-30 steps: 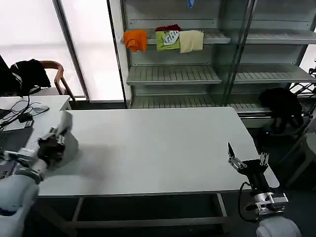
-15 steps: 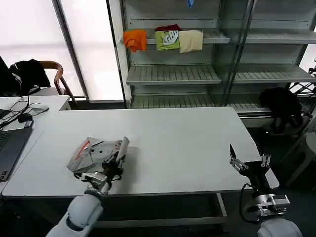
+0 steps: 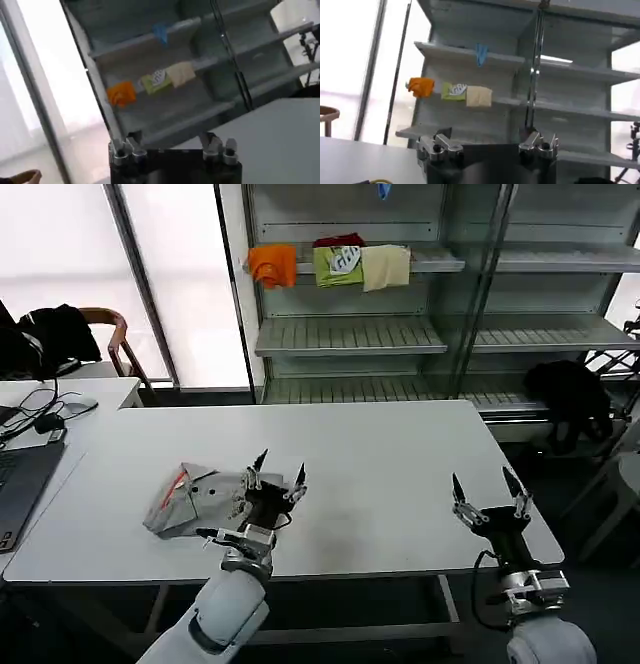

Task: Fold and organize the clothes.

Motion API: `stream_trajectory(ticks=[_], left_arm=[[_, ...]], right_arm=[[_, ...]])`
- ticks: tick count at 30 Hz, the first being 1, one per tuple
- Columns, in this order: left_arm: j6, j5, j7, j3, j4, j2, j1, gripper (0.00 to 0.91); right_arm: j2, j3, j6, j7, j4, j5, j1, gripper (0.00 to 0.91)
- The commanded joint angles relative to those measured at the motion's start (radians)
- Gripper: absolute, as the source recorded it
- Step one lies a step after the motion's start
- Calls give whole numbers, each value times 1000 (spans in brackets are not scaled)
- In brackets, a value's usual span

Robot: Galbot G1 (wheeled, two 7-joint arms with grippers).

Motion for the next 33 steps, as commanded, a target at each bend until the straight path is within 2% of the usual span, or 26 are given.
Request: stream_trajectory(ticks=[1, 4, 7, 10, 13, 17, 23, 33], left_arm=[[-213, 43, 260, -377, -138, 75, 256, 907], [-250, -79, 413, -539, -142, 88, 377, 907], [-237, -174, 413, -605, -141, 66, 402, 907], [-229, -186, 410, -631, -144, 45, 409, 907], [-229, -182, 411, -621, -147, 29, 422, 907], [-229, -167, 413, -599, -140, 9, 425, 907], [-228, -160, 418, -578, -122, 1, 420, 907], [-229, -159, 422, -570, -109, 0, 429, 907]], right_arm=[[131, -354, -191, 33, -149, 5, 295, 907], [191, -530, -223, 66, -265, 4, 426, 907], [263, -654, -245, 94, -373, 4, 518, 907], [341, -720, -272, 133, -461, 47, 581, 907], [413, -737, -297, 185, -530, 138, 613, 907], [456, -730, -310, 202, -548, 205, 618, 907], [453, -728, -306, 196, -531, 283, 601, 907], [448, -736, -324, 202, -497, 355, 576, 907]])
